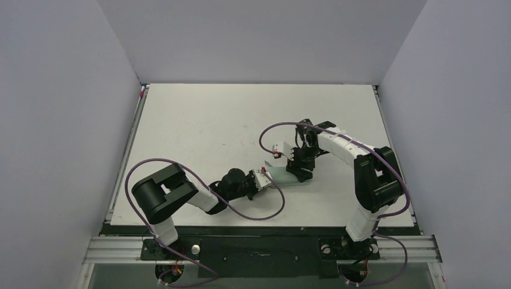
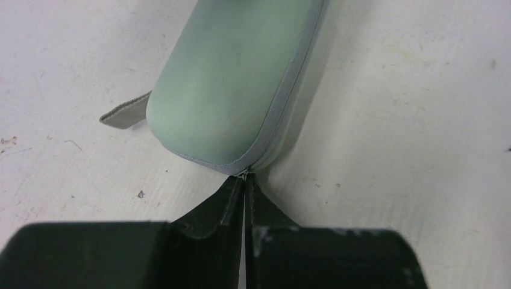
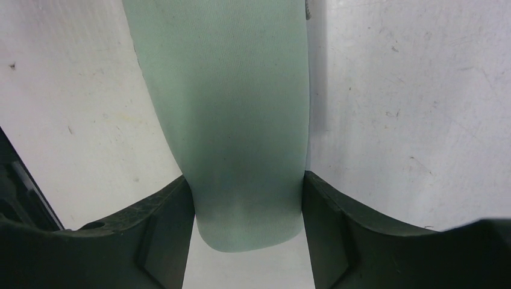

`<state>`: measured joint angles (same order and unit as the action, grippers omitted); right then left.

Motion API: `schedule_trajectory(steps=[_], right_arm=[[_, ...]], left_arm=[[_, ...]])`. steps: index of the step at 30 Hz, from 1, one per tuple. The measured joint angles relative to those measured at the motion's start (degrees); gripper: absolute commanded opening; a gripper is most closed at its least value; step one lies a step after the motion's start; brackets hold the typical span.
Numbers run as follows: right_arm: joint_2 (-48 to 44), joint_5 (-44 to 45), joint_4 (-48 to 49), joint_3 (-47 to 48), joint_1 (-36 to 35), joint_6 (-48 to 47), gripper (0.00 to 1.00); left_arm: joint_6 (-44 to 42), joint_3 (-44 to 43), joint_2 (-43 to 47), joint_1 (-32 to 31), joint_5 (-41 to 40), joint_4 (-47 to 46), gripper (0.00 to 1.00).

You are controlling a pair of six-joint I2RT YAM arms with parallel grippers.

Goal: Open the umbrella

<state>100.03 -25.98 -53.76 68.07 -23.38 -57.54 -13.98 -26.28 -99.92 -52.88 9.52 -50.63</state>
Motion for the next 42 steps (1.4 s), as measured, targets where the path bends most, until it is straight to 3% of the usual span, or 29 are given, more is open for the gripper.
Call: schedule_trajectory(steps=[15,28,34,38,42], right_arm=[[-2.56,3.32,4.72,-3.67,-2.08,27.08,0.12],[-7.67,12.31,12.09,-10.16,-6.8,40.94,0.08],[-8.66,11.23,15.78,-11.58,-7.48,44.04,0.08],[-8.66,8.7,18.14,-11.96,-7.91,46.53,0.11],[-8.66,5.99,21.2,-12.52,-7.89,50.07,0.25]], left_arm=[[2.45,-4.87,-3.26,-0.07,-10.64,1.62,0.0],[6.95,-5.79,-2.32,0.0,-10.43,5.03,0.0],[8.0,-3.72,0.63,-0.28,-4.09,4.52,0.0],[7.08,-2.69,1.14,-0.31,-2.56,3.85,0.0],[6.43,-2.91,1.09,-0.5,-1.42,3.43,0.0]])
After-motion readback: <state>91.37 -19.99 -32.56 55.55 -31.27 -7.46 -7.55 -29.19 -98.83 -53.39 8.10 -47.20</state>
